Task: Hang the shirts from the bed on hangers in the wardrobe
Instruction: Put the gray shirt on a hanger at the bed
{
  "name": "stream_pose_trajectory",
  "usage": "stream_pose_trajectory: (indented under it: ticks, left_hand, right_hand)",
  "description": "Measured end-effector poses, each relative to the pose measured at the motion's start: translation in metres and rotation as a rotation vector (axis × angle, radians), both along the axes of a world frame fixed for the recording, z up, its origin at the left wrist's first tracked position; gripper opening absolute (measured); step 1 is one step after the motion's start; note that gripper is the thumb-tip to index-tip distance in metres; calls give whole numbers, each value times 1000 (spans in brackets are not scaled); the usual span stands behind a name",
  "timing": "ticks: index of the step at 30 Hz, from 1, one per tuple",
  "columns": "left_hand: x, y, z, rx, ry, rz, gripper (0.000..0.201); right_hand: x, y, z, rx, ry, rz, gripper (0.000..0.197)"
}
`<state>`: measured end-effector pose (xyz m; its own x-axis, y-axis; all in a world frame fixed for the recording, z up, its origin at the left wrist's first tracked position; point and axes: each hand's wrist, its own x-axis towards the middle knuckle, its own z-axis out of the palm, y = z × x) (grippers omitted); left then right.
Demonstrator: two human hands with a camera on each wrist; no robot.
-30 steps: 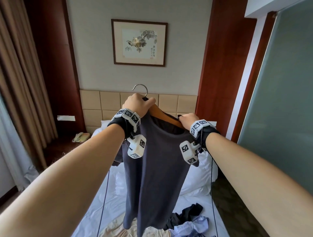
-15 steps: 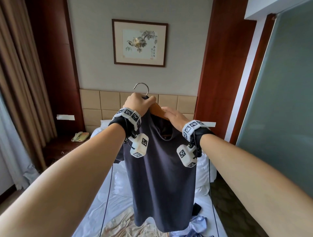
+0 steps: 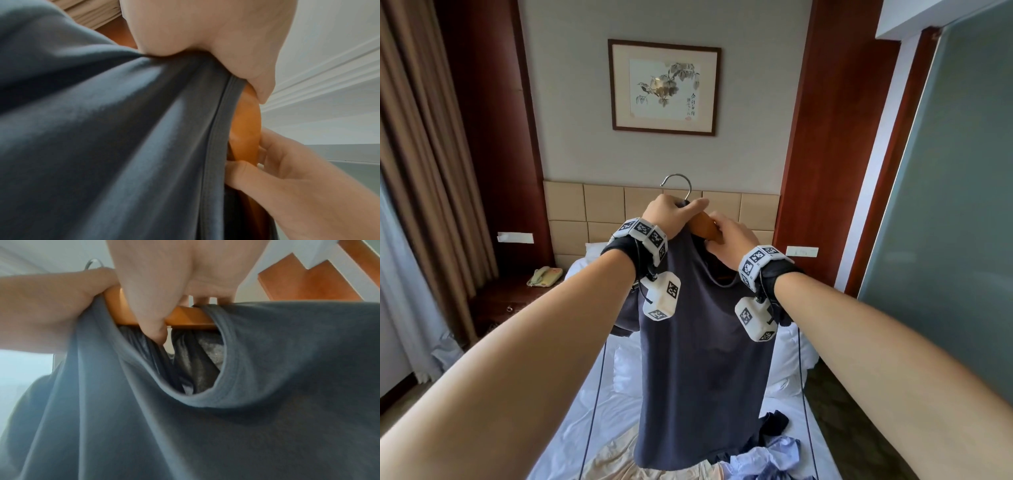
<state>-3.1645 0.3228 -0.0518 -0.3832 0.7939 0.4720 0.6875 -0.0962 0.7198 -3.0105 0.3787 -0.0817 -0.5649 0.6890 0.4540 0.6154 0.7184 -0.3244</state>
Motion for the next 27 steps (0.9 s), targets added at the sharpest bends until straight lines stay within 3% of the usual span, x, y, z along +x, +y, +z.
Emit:
stream_pose_trajectory:
  ticks: [4,10,18,23,27]
  left_hand:
    - [3,0,1,-9,4,-58,59]
    - [-1,-5,9,42,22,-67,54]
    - [-14,-13,8,-207,47,106,68]
    - [-33,-12,-1,-285,114,187,46]
    - [-44,-15,-8,-308,99,244,42]
  right_hand:
    - [-3,-6,7,82,-15,-18,51]
    - [-4,-6,16,47,120,-90,30]
    - [1,4,16,38,321,-215,32]
    - [3,8,14,55,381,-305,26]
    - [2,12,13,14,415,-364,27]
